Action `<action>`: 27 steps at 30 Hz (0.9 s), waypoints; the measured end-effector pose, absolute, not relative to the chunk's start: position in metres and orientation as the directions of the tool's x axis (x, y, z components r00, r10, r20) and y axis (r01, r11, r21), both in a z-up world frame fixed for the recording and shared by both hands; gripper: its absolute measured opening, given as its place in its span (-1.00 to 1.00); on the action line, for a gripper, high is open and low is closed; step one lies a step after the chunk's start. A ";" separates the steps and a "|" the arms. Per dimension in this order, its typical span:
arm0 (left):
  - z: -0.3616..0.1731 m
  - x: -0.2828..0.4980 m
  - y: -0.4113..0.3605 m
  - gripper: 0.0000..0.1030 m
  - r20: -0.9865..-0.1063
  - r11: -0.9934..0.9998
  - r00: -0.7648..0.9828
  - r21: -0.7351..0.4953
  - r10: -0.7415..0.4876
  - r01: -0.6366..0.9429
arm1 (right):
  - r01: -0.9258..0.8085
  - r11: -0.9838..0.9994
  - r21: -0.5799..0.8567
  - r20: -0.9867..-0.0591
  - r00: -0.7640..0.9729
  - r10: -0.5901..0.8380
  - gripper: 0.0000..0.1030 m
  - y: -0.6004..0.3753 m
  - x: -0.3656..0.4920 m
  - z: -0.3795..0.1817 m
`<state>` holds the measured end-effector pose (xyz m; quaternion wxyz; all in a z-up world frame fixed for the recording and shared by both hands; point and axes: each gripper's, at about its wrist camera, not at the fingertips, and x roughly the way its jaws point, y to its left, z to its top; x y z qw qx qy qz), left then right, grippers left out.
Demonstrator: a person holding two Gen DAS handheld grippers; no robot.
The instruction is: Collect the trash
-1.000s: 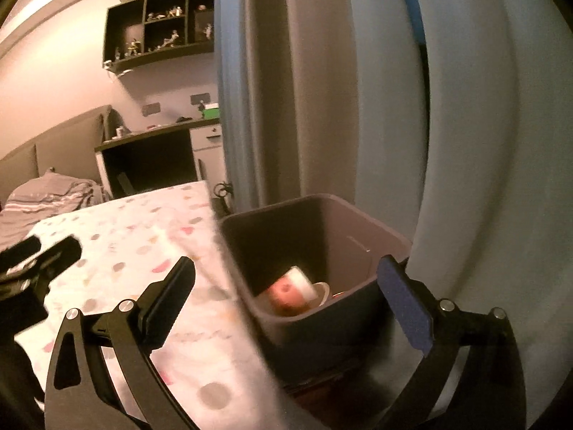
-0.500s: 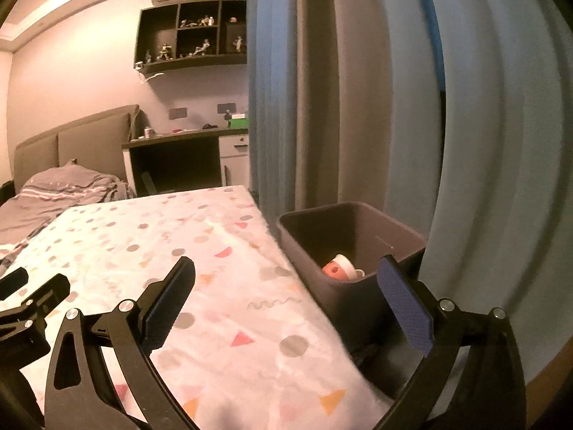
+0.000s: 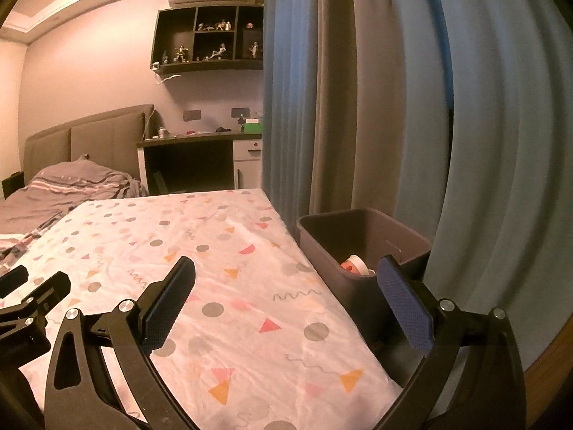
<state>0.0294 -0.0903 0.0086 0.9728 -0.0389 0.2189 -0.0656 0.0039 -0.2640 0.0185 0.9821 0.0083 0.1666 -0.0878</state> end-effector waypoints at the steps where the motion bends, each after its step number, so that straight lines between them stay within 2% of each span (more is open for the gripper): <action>1: 0.008 0.029 -0.090 0.89 -0.422 0.988 0.895 -0.106 -0.144 0.109 | 0.174 0.985 -0.014 -0.326 0.930 -0.169 0.89 -0.263 0.004 0.019; 27: 0.010 0.031 -0.092 0.89 -0.422 0.988 0.894 -0.110 -0.148 0.111 | 0.170 0.985 -0.015 -0.327 0.931 -0.165 0.89 -0.260 0.004 0.020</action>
